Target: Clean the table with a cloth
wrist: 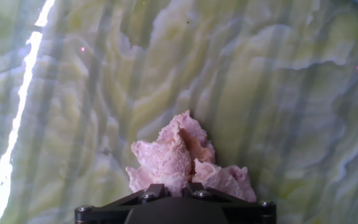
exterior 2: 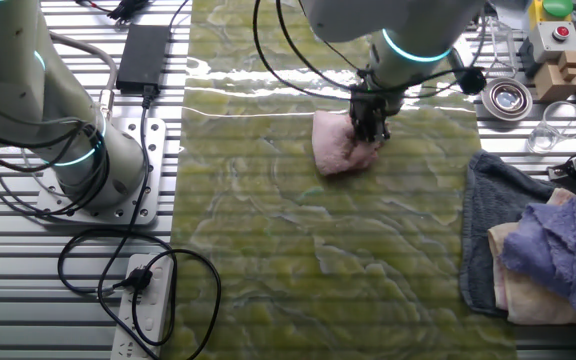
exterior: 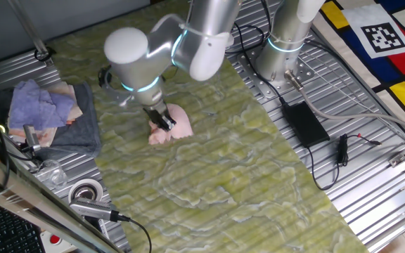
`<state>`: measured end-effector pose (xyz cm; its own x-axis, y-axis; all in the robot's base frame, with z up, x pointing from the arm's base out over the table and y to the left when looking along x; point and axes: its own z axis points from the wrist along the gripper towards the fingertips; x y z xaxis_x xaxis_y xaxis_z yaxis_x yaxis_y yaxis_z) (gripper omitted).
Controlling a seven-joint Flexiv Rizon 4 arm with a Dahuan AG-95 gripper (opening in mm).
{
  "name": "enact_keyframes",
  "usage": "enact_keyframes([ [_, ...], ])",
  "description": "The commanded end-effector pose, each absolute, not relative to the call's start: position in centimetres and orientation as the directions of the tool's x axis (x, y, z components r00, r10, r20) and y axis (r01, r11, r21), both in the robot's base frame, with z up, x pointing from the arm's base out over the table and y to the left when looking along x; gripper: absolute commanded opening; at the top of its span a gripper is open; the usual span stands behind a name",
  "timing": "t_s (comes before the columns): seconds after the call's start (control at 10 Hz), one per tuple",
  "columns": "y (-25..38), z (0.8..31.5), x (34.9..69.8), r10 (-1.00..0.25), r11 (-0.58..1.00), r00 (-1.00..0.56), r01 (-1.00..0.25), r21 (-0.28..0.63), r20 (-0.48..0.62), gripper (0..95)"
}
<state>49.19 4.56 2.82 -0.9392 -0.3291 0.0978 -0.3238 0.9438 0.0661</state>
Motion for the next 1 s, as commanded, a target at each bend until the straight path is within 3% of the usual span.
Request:
enact_keyframes([
  [0.1,1.3,2.7,49.2,-0.427,0.904,-0.903,-0.423,0.062,0.054,0.0],
  [0.7,-4.3,2.9,48.8,-0.537,0.842,-0.842,-0.533,0.080,0.046,0.0],
  [1.0,-4.4,2.5,46.7,-0.490,0.865,-0.870,-0.477,0.157,0.054,0.0],
])
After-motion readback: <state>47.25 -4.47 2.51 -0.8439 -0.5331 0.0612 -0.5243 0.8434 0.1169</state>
